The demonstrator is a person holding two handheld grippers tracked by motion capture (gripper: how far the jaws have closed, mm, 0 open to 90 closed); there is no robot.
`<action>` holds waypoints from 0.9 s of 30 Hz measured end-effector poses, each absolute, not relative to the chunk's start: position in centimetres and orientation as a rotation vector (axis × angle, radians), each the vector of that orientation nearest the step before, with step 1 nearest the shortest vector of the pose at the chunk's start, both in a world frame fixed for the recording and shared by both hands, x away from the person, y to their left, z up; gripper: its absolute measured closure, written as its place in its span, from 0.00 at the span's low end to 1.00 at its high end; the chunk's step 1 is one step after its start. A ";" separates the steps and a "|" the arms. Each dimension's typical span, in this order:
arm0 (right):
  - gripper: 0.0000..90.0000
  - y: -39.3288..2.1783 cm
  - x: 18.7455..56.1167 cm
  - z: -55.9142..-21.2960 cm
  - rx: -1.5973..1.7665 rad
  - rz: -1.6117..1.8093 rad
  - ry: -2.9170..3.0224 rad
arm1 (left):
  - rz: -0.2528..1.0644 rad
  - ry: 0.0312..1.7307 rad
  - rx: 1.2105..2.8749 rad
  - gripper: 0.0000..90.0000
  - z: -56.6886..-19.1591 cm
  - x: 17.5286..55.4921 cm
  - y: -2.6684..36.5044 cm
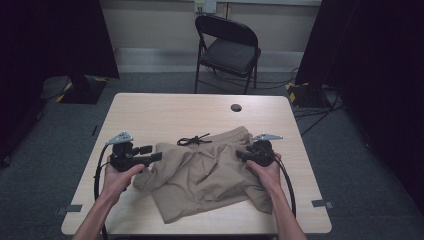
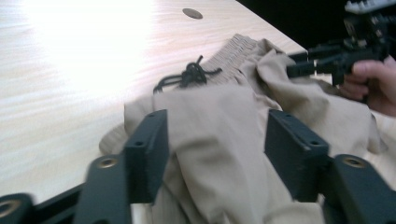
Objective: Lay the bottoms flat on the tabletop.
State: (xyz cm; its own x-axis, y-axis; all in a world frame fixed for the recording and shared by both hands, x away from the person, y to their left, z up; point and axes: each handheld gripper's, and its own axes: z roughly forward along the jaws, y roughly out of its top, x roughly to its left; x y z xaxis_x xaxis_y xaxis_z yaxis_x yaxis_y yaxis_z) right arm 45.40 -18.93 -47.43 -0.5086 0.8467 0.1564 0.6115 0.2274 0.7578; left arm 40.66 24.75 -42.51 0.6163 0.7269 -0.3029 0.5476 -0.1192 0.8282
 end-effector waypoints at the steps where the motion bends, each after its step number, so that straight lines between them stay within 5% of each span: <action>1: 0.71 -18.8 45.3 -47.5 1.353 1.140 2.226 | 0.215 1.040 1.796 0.37 -42.8 41.2 24.4; 4: 0.93 -18.8 45.0 -47.5 1.341 1.149 2.248 | 0.181 1.087 1.818 0.32 -44.4 42.9 23.5; 7: 0.99 -19.0 44.3 -47.2 1.318 1.185 2.244 | 0.147 1.127 1.852 0.33 -46.2 44.0 22.8; 11: 0.99 -19.8 42.9 -46.6 1.291 1.193 2.236 | 0.117 1.070 1.872 0.78 -46.9 43.5 22.4; 14: 0.99 -20.9 41.8 -45.9 1.289 1.219 2.204 | 0.114 1.006 1.862 0.92 -45.9 42.1 22.7; 21: 0.99 -22.9 39.3 -45.8 1.300 1.221 2.176 | 0.093 0.923 1.892 0.94 -44.8 38.3 23.6; 27: 0.99 -24.3 36.8 -47.1 1.328 1.190 2.175 | -0.002 0.938 1.982 0.94 -48.2 34.9 23.8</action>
State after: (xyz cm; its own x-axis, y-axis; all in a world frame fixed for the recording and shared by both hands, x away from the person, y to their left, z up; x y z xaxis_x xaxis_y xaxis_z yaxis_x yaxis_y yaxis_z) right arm 36.82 -24.30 -47.14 -0.5124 0.8475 0.1387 0.5740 0.2178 0.7894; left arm 34.91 23.84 -48.16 0.7104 0.6112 -0.3490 0.6129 -0.2933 0.7337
